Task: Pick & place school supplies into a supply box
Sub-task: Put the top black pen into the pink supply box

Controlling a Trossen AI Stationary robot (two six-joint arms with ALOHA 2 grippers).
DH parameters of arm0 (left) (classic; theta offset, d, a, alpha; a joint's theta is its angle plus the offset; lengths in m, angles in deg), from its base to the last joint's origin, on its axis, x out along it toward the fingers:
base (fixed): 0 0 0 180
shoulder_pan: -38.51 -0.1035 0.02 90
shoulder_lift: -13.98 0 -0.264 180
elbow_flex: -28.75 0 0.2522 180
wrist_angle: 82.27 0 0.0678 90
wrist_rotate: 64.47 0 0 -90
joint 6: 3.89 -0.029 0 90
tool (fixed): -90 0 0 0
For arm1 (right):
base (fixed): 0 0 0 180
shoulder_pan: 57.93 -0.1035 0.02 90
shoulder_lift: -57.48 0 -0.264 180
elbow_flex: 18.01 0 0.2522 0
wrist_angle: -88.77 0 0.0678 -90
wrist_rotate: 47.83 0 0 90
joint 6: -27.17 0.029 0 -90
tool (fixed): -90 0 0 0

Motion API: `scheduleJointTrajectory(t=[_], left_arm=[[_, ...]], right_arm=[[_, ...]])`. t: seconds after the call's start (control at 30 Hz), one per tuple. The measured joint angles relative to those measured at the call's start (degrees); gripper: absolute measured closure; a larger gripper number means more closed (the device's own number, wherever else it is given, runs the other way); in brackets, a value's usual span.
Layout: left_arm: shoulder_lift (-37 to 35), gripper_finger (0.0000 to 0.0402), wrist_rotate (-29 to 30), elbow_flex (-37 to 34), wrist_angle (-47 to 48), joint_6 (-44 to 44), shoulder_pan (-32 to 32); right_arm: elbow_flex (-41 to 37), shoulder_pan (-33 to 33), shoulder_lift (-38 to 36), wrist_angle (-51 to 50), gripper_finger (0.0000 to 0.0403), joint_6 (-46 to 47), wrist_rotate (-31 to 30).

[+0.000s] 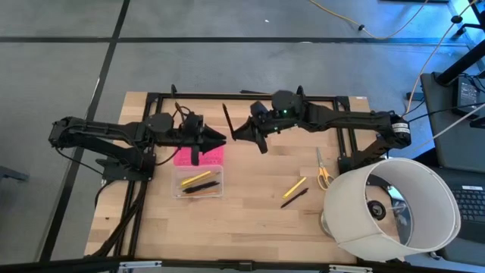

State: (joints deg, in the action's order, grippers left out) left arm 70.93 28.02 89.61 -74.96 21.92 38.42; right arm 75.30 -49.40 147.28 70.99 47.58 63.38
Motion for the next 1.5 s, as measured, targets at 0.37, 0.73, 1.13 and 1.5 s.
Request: scheduleJointTrajectory(t=[0.37, 0.73, 1.13, 1.5], left_arm=[[0.0, 0.0305, 2.1, 0.0, -0.2, -9.8, 0.0], [0.0, 0.0211, 2.8, 0.0, 0.3, -11.0, 0.0], [0.0, 0.0210, 2.8, 0.0, -3.4, -8.5, 0.1], [0.0, 0.0212, 2.5, 0.0, -10.1, -9.0, 0.1]], right_arm=[[0.0, -2.4, 0.0, -0.7, 0.0349, -1.8, -2.3], [0.0, -4.7, 0.0, -1.0, 0.0349, -7.5, -7.7], [0.0, -6.4, 0.1, -1.1, 0.0349, -11.7, -11.1], [0.0, -7.4, 0.1, -1.8, 0.0349, -11.8, -11.3]])
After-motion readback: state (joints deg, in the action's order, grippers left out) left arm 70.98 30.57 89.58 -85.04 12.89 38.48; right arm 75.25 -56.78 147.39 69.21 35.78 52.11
